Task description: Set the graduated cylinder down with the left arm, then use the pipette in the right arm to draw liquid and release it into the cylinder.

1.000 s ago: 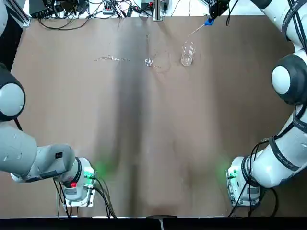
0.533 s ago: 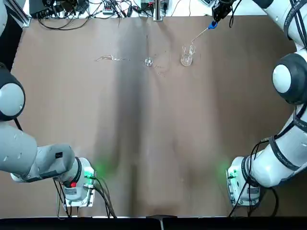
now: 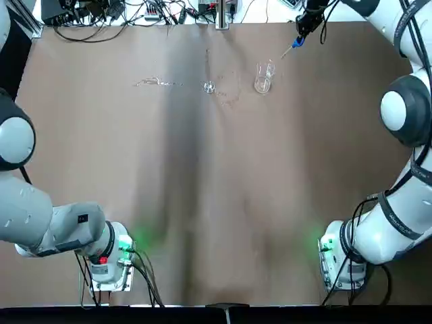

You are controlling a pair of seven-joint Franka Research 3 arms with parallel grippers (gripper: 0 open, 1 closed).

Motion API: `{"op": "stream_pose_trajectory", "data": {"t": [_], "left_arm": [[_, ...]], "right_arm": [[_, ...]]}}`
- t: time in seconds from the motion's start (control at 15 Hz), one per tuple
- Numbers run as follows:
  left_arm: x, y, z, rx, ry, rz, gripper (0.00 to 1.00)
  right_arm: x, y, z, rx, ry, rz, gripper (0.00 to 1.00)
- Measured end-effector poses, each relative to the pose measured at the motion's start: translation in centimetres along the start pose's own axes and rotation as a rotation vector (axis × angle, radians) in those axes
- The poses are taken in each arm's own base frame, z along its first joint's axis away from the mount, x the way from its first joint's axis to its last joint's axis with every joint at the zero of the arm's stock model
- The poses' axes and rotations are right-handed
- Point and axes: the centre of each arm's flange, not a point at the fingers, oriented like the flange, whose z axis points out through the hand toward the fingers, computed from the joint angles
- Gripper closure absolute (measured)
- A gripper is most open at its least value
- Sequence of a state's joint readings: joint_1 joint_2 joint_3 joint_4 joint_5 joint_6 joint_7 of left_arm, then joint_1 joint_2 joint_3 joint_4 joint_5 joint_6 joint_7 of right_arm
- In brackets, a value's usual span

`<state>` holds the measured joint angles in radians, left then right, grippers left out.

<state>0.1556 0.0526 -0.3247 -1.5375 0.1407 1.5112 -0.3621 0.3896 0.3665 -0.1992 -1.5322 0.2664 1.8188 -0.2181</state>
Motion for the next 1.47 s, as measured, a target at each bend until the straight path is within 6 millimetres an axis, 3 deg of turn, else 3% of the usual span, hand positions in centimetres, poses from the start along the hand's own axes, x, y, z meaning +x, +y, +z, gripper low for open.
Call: {"op": "stream_pose_trajectory", "data": {"t": [0.2, 0.4, 0.93, 1.0, 1.2, 1.27, 1.47], "left_arm": [[0.0, -0.1, 0.0, 0.0, 0.0, -0.002, 0.0], [0.1, -0.2, 0.0, 0.0, -0.001, -0.004, 0.0], [0.1, -0.2, 0.0, 0.0, 0.0, -0.003, 0.0], [0.1, -0.2, 0.0, 0.0, 0.0, -0.003, 0.0], [0.0, -0.1, 0.0, 0.0, 0.0, -0.003, 0.0], [0.1, -0.3, -0.1, 0.0, 0.001, -0.006, 0.0], [0.0, -0.2, -0.2, -0.001, 0.004, -0.003, 0.0]], "right_arm": [[0.3, -0.9, 1.1, -0.002, -0.015, -0.014, 0.81], [0.4, -1.0, 1.0, -0.003, -0.012, -0.015, 0.76], [0.4, -1.9, 0.3, -0.002, 0.001, -0.011, 0.05], [0.4, -2.0, -0.2, -0.002, 0.009, -0.011, 0.0], [-0.4, -1.5, -3.1, -0.001, 0.034, 0.001, 0.0], [-2.5, 0.1, -6.2, 0.012, 0.006, 0.032, 0.0], [-6.8, 3.3, -11.8, 0.038, -0.021, 0.088, 0.0]]}}
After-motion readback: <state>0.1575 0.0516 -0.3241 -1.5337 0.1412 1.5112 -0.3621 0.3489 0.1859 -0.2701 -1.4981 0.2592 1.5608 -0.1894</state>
